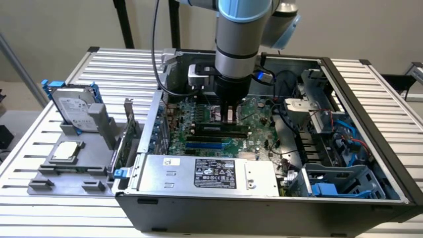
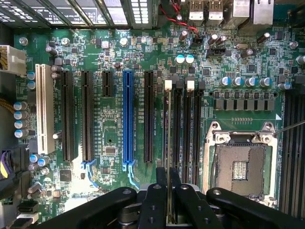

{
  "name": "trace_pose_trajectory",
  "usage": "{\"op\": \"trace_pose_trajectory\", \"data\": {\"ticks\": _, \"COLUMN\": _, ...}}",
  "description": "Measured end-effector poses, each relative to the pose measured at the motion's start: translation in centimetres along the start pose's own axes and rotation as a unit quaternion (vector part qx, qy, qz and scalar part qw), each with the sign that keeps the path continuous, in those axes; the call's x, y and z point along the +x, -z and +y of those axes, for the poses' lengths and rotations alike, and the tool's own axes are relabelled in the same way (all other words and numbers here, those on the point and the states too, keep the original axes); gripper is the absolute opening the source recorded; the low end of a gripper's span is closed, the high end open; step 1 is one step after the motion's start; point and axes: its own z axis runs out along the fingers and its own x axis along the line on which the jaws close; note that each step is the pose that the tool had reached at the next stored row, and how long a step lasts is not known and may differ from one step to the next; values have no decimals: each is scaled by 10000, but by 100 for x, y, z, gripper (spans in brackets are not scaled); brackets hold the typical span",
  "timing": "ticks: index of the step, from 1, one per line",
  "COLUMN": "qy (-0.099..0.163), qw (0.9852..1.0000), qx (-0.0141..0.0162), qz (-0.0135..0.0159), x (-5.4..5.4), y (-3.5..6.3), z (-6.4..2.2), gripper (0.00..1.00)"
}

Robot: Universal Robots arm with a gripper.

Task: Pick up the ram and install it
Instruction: 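Insert the ram into the slot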

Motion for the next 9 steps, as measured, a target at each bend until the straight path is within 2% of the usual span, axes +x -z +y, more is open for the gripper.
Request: {"op": "trace_pose_trajectory", "data": {"ticks": 9, "qy": 0, "qw": 10000, "qx": 1, "qz": 19, "x": 0, "y": -16, "z": 4, "gripper": 14}}
